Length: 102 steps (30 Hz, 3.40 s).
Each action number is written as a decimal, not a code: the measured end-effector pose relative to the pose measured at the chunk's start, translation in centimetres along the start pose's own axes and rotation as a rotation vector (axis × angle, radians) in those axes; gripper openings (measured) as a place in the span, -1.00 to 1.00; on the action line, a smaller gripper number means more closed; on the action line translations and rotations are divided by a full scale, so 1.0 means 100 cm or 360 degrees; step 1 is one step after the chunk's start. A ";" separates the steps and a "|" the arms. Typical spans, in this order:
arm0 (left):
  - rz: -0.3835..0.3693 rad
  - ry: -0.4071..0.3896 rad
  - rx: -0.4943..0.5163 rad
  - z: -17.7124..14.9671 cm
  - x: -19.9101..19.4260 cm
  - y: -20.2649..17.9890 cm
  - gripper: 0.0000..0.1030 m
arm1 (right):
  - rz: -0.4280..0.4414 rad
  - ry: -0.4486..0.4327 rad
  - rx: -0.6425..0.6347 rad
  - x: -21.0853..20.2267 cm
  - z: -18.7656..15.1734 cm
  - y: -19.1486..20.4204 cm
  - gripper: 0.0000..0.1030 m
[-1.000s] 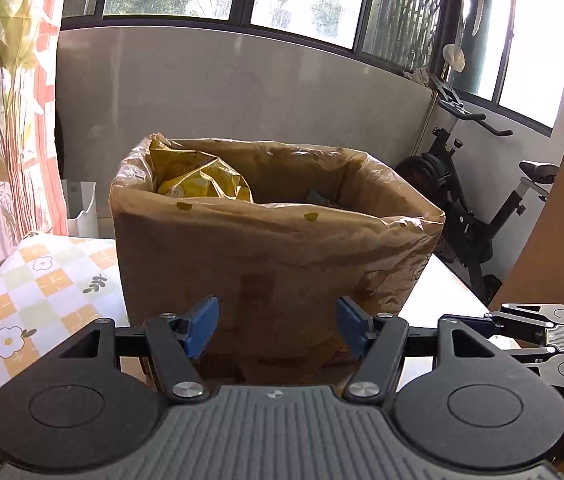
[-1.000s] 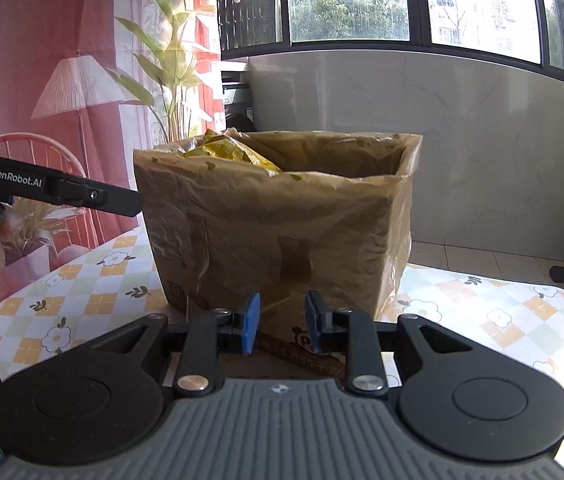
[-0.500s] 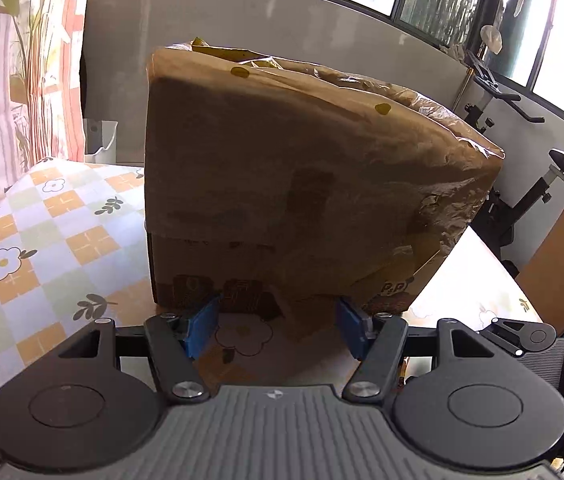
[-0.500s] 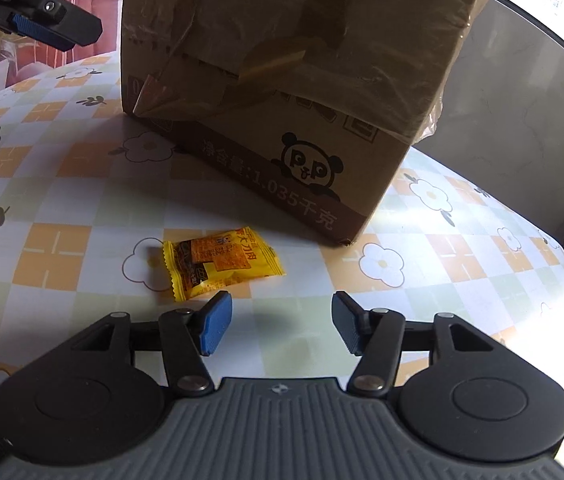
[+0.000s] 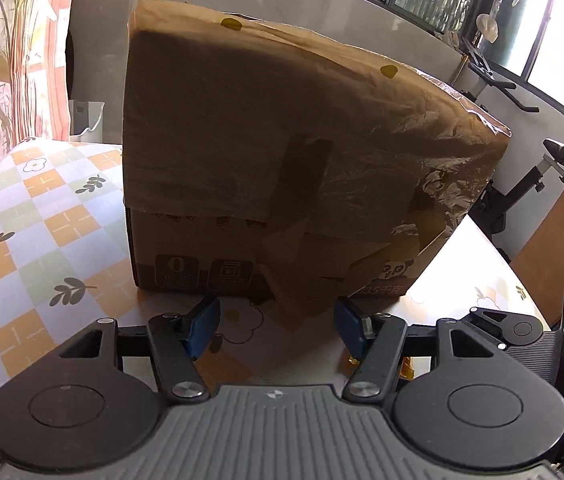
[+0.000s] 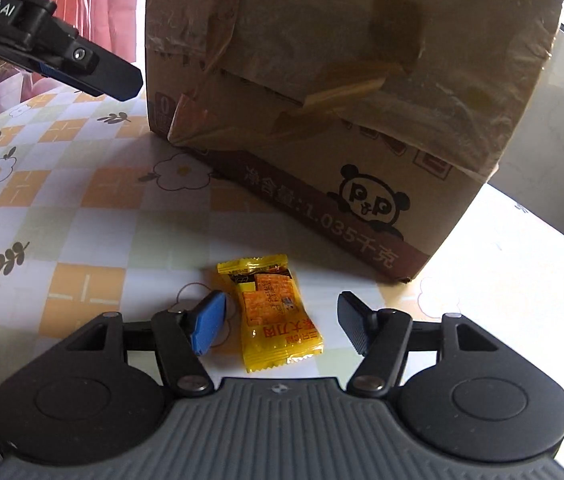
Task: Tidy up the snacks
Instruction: 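Close the left gripper on the yellow candy packet, then carry the yellow packet over the box with the left gripper and open it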
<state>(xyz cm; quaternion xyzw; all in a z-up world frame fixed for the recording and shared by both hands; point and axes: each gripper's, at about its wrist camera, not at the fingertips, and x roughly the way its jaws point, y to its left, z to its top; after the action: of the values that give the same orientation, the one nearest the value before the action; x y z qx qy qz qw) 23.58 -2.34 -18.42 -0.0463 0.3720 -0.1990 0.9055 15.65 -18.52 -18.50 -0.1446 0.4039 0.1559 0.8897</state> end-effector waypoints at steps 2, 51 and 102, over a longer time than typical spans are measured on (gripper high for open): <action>-0.0042 0.0029 0.0021 -0.002 0.008 -0.004 0.19 | 0.0015 -0.0003 0.0102 -0.005 -0.008 -0.006 0.26; -0.0474 0.0335 0.0171 -0.048 0.106 -0.059 -0.62 | 0.0009 -0.0069 0.0315 -0.023 -0.035 -0.009 -0.27; -0.0369 -0.0195 0.0172 0.149 0.014 -0.057 -0.64 | -0.0039 -0.0374 0.0018 -0.066 0.192 -0.064 -0.54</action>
<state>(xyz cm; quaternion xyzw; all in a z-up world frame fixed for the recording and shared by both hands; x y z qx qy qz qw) 32.95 -9.11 -7.33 -0.0521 0.2970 -0.3187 0.8986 26.97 -18.09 -0.45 -0.1253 0.2959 0.1588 0.9336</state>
